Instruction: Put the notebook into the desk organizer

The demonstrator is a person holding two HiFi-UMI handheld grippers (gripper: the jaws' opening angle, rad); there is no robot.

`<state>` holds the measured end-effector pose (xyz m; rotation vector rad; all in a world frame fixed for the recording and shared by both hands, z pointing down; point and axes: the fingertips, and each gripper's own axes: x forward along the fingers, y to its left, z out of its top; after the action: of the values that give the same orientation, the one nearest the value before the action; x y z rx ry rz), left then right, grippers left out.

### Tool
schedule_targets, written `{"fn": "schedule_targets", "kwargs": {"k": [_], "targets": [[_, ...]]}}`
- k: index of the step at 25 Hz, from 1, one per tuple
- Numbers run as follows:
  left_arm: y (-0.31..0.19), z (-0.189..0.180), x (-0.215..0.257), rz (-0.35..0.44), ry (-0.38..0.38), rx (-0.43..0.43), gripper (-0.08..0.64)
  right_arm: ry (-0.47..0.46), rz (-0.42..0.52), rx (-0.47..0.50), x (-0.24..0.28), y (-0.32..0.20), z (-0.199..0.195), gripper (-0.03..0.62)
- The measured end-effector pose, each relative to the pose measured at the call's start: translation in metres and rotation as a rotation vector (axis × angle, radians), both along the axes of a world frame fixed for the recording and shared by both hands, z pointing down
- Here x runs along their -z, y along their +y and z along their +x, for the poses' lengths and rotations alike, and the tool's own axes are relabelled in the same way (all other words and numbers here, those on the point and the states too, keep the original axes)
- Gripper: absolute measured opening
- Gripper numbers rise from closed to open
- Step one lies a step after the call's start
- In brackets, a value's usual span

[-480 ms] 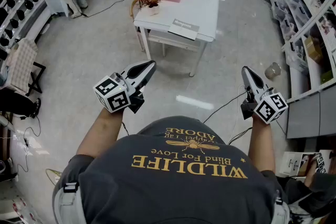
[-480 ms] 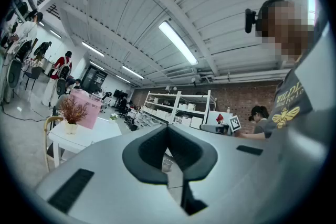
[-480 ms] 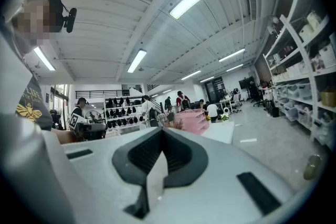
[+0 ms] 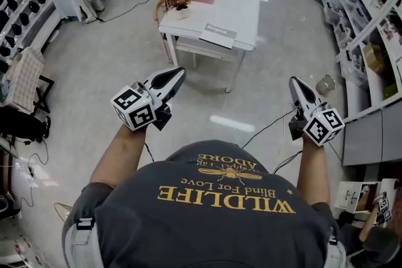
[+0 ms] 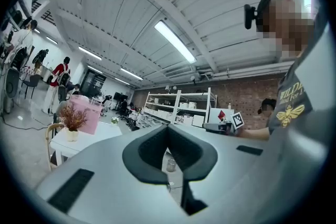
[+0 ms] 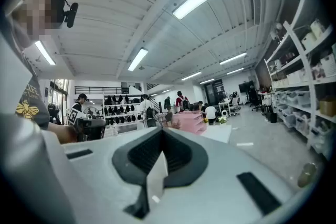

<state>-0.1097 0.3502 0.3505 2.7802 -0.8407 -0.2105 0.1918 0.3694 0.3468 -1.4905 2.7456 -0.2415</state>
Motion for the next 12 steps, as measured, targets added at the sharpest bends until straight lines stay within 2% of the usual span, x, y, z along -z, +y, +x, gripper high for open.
{"fn": "schedule_targets", "kwargs": {"k": [9,12], "targets": [[-0.006,0.022,0.004,0.010,-0.009,-0.005,0.000,-0.016,-0.009,-0.019,0.002,-0.003,0.024,-0.002],[-0.008,0.031,0.007,0.013,-0.002,0.018,0.000,-0.018,-0.010,-0.013,0.002,-0.002,0.036,-0.002]]}}
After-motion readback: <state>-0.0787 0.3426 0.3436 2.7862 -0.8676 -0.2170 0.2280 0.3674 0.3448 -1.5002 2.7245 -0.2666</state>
